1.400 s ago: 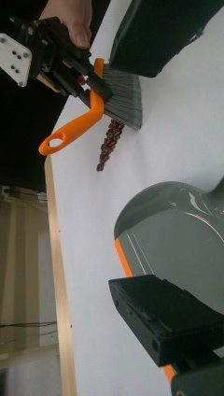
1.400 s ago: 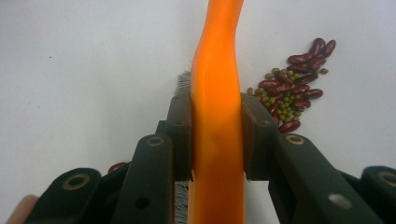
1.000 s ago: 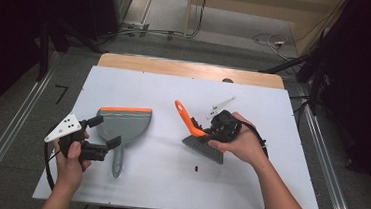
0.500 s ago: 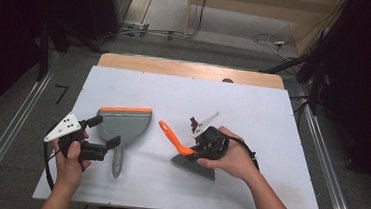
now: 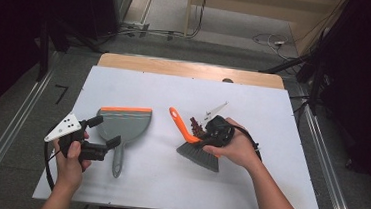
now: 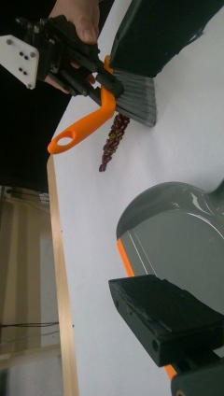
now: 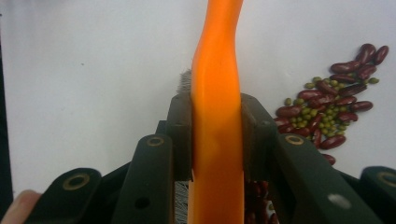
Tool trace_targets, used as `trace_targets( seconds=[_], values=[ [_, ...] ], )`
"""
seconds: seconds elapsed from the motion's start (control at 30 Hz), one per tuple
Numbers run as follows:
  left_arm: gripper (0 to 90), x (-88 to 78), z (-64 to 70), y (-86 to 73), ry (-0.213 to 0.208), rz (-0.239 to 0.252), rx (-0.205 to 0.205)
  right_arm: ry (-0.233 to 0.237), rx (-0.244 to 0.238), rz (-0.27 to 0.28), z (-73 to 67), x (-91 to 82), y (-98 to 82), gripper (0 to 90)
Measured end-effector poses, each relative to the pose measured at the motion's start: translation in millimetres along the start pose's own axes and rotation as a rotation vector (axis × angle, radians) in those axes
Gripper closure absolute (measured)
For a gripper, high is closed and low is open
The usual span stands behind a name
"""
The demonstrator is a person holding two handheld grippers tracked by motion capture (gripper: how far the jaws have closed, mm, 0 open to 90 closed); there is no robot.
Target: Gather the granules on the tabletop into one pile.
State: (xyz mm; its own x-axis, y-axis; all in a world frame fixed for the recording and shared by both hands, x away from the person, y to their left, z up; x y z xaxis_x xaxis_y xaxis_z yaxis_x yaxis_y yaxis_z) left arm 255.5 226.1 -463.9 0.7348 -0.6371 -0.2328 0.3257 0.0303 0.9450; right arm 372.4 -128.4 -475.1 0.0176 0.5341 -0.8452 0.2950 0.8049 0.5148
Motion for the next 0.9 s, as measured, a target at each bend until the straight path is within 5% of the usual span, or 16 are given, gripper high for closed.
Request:
trace_targets(
  seconds=[0.37,0.9],
  values=[
    [0.0,0.7,-1.4,-0.2,0.000,0.001,-0.006,-0.061,0.007,-0.011,24.2,-4.3,9.0,68.0],
    [0.0,-0.3,-1.0,0.1,-0.004,0.008,-0.016,-0.078,0.016,-0.020,46.6,-3.9,18.0,67.9]
  ],
)
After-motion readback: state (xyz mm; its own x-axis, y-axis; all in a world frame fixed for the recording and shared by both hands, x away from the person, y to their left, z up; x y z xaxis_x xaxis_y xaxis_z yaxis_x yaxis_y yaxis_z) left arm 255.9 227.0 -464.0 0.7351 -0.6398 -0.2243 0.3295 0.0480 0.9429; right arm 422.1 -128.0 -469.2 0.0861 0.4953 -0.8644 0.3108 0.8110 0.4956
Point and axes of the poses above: each handheld gripper's, and its own axes: x roughly forward along the jaws, y roughly out of its top, z roughly to its right, the point moved 3 cm from there along x, roughly forward along the jaws, and after that the axes turned 2 degrees about -x, right-handed, at the moved point
